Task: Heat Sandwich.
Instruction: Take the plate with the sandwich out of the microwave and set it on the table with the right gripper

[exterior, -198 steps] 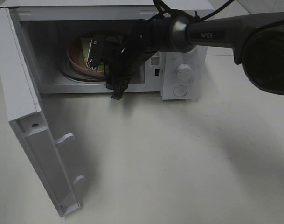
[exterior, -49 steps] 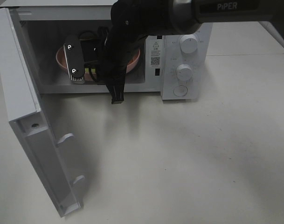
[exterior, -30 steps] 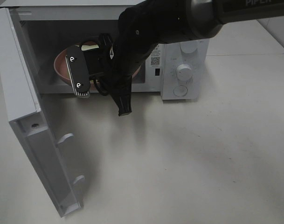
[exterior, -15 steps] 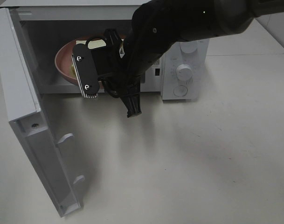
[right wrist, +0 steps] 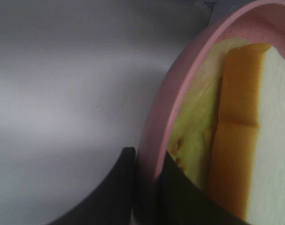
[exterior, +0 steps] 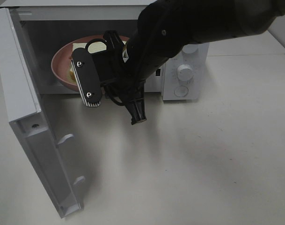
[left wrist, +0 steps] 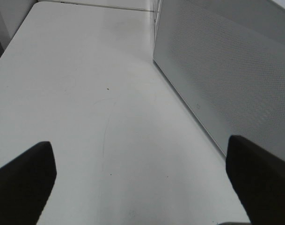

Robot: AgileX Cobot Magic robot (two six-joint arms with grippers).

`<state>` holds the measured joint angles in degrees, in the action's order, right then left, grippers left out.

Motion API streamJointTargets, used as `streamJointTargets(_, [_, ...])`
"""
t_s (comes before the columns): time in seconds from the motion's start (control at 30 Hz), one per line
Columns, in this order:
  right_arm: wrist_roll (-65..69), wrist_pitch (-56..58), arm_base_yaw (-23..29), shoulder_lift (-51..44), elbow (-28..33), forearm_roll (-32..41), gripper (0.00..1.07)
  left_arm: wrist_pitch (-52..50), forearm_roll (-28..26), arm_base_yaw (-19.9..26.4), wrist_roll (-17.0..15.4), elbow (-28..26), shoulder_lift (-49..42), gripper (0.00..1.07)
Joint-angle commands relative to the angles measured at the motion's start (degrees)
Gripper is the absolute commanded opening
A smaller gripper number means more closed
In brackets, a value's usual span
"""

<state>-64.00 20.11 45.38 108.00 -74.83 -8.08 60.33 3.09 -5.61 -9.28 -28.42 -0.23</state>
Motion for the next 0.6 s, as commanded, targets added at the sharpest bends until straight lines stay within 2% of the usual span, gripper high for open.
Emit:
streamJointTargets(0.03, [0.1, -2.0, 0.1, -1.5, 0.7, -0.6, 0.00, -0.5, -0.5, 0.0, -0.5, 0.0, -0.9, 0.91])
streamJointTargets(0.6, [2.8, -3.6, 1.5, -7.0, 9.1, -1.8, 0.00, -0.5, -0.5, 0.0, -0.5, 0.0, -0.9, 0.91])
